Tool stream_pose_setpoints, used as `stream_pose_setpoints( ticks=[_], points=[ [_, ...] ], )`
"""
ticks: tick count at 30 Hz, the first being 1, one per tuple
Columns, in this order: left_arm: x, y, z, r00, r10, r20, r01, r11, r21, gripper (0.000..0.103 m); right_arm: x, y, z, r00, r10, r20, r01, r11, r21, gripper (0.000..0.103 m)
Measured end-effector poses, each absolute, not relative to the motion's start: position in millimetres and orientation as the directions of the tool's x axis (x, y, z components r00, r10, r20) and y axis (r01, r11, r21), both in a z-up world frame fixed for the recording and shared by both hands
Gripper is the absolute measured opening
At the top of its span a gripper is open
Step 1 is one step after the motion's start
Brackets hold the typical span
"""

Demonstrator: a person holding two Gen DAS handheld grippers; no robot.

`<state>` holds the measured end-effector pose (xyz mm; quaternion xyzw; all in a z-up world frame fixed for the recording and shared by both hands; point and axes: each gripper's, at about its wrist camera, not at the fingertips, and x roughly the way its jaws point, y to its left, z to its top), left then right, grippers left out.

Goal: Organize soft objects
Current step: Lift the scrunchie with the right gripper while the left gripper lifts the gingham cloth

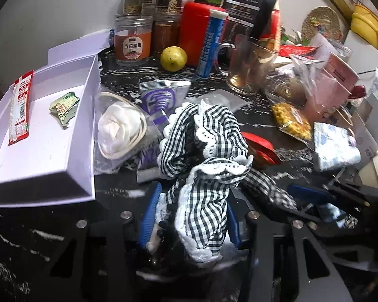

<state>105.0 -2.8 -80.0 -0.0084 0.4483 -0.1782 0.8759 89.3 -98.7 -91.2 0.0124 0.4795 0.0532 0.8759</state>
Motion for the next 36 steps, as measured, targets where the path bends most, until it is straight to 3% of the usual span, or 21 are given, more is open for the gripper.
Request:
stream_pose_setpoints(
  ticks=[12, 15, 25, 29, 36],
  points=[
    [81.9, 4.7, -89.3, 0.458, -0.301, -0.836, 0.298, 0.938, -0.175, 0.047, 90.9, -99.6, -101.5, 0.527, 0.088, -0.846, -0.073, 0.996, 0.059, 0.041],
    [85.4, 9.5, -92.6, 0.453, -0.312, -0.835, 0.278, 0.94, -0.2, 0.047, 90.7, -98.7, -101.7, 0.531, 0.088, -0.843, -0.079, 0.995, 0.054, 0.024],
    [84.9, -5.6, -101.2, 0.493, -0.239, -0.836, 0.318, 0.945, -0.083, 0.053, 86.1, -99.6, -100.8, 0.535, 0.102, -0.839, -0.071, 0.995, 0.076, 0.022],
    [84.6, -2.3, -100.4, 0.497, -0.253, -0.83, 0.303, 0.947, -0.107, 0.044, 81.1, -98.1, -97.8, 0.54, 0.115, -0.834, -0.077, 0.993, 0.087, 0.022],
    [73.7, -1.7, -91.4, 0.513, -0.26, -0.818, 0.293, 0.949, -0.118, 0.044, 71.9, -92.6, -93.2, 0.542, 0.163, -0.824, -0.101, 0.987, 0.128, 0.022]
  ],
)
